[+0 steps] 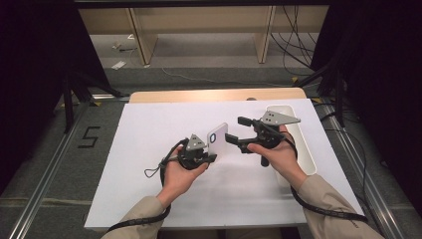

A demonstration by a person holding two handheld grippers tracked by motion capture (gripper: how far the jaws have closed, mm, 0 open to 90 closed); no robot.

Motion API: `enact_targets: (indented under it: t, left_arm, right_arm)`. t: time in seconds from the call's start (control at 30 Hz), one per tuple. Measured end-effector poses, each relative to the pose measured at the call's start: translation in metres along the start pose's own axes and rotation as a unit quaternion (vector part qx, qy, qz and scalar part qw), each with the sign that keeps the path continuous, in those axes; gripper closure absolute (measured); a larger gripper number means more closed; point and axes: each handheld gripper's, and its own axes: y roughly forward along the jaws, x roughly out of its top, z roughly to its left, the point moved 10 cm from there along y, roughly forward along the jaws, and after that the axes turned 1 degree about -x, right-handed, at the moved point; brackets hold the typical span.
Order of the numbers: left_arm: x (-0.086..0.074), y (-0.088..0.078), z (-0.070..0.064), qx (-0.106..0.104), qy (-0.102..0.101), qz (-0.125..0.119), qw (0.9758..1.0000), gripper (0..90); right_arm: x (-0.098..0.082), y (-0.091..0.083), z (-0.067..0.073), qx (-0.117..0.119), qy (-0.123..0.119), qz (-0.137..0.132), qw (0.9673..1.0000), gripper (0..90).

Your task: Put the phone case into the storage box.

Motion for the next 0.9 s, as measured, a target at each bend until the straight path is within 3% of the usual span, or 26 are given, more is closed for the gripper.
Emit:
enact_targets:
  t: [0.9]
  left_arm:
    - [0.0096,0.0083,-0.0034,0.009,-0.013,0.0,0.9999,80.8]
  right_arm:
    - [-0.006,0.0034,0.0007,-0.022,-0.006,0.004,0.9997,9.9]
